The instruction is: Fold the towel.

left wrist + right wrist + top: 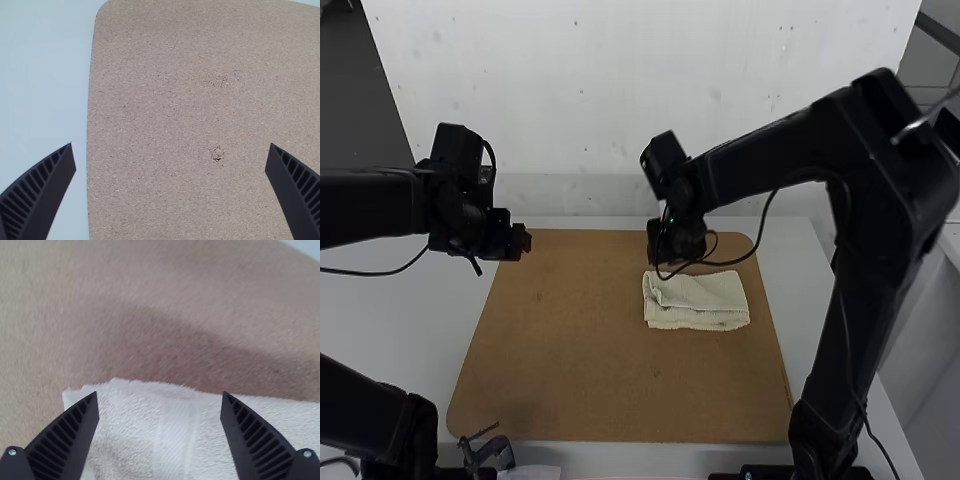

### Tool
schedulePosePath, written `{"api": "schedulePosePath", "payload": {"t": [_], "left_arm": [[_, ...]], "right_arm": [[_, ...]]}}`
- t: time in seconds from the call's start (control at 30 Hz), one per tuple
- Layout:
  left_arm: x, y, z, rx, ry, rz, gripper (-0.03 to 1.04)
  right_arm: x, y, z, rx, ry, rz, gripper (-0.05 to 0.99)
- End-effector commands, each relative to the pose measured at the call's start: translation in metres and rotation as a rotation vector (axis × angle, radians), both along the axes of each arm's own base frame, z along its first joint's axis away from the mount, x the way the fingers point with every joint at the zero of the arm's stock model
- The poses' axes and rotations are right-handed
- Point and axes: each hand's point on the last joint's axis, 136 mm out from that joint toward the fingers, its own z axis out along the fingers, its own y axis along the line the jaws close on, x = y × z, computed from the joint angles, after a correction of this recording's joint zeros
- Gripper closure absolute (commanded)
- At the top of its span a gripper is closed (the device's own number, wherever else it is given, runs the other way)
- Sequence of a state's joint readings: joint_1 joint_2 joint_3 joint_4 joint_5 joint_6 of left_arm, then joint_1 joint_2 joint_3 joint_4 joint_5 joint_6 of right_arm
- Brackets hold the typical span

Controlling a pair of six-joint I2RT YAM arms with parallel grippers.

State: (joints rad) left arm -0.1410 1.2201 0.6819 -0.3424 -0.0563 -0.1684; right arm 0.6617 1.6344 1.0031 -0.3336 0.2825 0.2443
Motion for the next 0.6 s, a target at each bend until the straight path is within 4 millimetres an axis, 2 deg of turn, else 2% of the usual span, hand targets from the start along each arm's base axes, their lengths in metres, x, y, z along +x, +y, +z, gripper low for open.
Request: {"api": "schedulePosePath", "payload": {"t": [0.0,0.03,0.13,0.23,0.37,0.57], "left_arm": [[-0.002,0.005,0.002,0.010,-0.016,0.004,0.03],[-0.002,0.005,0.003,0.010,-0.018,0.004,0.03],[-0.001,0.005,0.007,0.009,-0.031,0.004,0.03],[-0.001,0.007,0.012,0.012,-0.050,0.009,0.03],[0.000,0.008,0.019,0.016,-0.073,0.006,0.03],[-0.001,0.009,0.020,0.030,-0.082,0.008,0.03]], "right_arm": [[0.022,-0.028,0.048,0.038,-0.111,-0.059,0.13],[0.024,-0.039,0.052,0.043,-0.121,-0.083,0.06],[0.030,-0.073,0.056,0.048,-0.142,-0.136,-0.01],[0.032,-0.110,0.056,0.049,-0.185,-0.199,-0.01],[0.025,-0.147,0.057,0.088,-0.228,-0.259,-0.01],[0.008,-0.194,0.082,0.118,-0.365,-0.336,-0.01]]}}
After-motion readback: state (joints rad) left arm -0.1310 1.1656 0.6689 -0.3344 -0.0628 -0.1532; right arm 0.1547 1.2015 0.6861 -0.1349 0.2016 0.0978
